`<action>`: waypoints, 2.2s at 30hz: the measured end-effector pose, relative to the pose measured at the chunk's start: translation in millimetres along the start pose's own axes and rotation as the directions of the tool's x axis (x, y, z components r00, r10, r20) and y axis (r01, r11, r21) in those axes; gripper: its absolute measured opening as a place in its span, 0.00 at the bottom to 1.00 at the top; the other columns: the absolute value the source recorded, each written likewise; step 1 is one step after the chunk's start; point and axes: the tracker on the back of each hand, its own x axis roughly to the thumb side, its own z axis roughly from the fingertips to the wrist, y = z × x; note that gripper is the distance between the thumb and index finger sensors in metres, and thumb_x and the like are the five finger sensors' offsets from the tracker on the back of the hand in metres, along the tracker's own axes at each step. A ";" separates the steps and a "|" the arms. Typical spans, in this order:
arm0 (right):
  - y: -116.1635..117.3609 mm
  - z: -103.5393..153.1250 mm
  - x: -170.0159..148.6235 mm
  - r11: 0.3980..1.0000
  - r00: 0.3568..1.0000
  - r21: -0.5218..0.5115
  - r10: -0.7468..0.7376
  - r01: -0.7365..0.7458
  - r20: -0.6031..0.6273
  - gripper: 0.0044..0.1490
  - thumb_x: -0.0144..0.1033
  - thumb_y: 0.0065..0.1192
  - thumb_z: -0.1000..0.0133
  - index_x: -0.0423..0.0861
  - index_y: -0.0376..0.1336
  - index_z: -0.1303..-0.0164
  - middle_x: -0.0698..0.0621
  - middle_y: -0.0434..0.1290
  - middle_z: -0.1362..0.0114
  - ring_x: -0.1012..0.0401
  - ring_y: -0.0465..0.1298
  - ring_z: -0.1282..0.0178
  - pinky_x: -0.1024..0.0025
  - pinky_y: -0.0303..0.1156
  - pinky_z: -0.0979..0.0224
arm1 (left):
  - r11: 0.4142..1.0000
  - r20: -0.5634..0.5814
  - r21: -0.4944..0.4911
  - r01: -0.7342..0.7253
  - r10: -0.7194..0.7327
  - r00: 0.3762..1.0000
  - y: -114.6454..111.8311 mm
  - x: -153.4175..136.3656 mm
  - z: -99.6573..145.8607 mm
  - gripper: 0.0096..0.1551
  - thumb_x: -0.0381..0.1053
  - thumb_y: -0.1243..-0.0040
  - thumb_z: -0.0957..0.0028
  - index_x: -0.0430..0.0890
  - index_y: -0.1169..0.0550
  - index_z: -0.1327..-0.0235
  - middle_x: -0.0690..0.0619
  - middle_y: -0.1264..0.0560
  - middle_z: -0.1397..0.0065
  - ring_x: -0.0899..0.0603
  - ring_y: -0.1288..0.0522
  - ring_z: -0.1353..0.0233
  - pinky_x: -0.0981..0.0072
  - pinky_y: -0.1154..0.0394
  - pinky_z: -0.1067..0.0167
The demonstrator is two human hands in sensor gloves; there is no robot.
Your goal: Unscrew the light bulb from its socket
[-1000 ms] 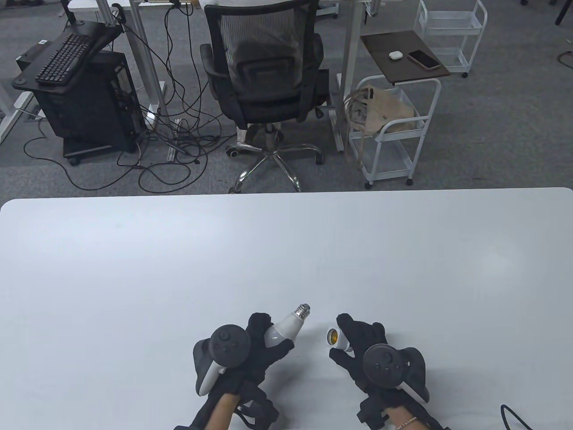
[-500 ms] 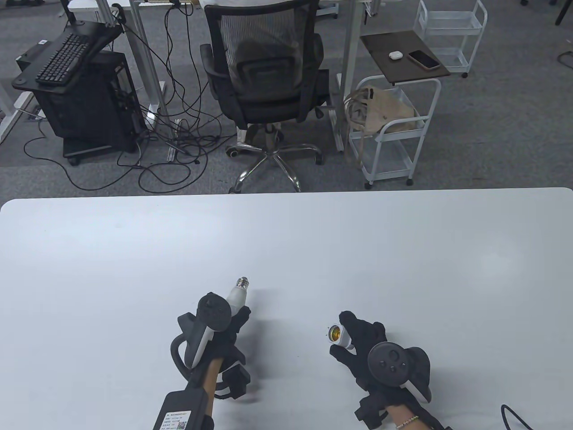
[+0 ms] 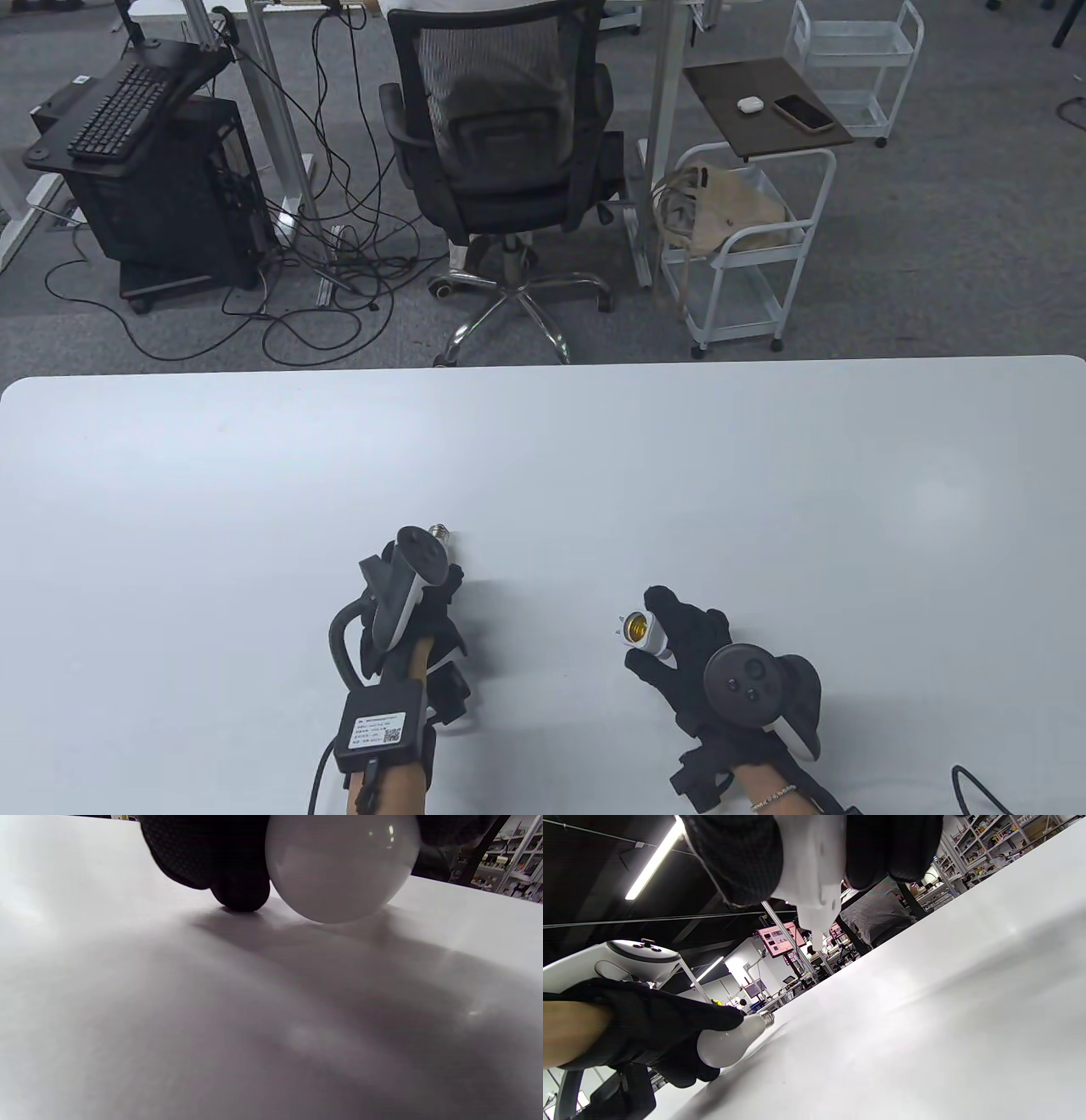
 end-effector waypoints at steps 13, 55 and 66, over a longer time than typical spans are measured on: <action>0.8 0.2 -0.5 1.000 1.000 0.007 0.004 -0.004 -0.001 0.46 0.46 0.67 0.40 0.44 0.50 0.17 0.36 0.67 0.25 0.40 0.66 0.25 0.38 0.51 0.22 | 1.000 -0.023 0.001 0.009 -0.009 1.000 -0.1 4.2 0.7 0.51 0.70 0.47 0.38 0.35 0.46 0.21 0.29 0.31 0.22 0.34 0.23 0.29 0.46 0.26 0.31; 2.6 0.1 -0.2 1.000 1.000 0.016 0.008 -0.008 0.003 0.46 0.46 0.67 0.40 0.44 0.50 0.17 0.36 0.67 0.25 0.40 0.66 0.25 0.38 0.51 0.22 | 1.000 -0.033 -0.002 -0.015 0.015 0.999 10.2 -12.5 -0.6 0.55 0.69 0.45 0.39 0.36 0.48 0.14 0.27 0.39 0.15 0.29 0.30 0.22 0.40 0.31 0.26; 4.2 0.1 -0.6 1.000 1.000 0.028 0.001 -0.001 -0.002 0.46 0.46 0.67 0.40 0.44 0.50 0.17 0.35 0.66 0.24 0.39 0.66 0.25 0.37 0.52 0.23 | 0.990 0.259 0.123 -0.069 0.035 0.965 49.0 0.7 38.0 0.55 0.69 0.47 0.38 0.41 0.53 0.12 0.29 0.50 0.11 0.24 0.45 0.16 0.35 0.42 0.21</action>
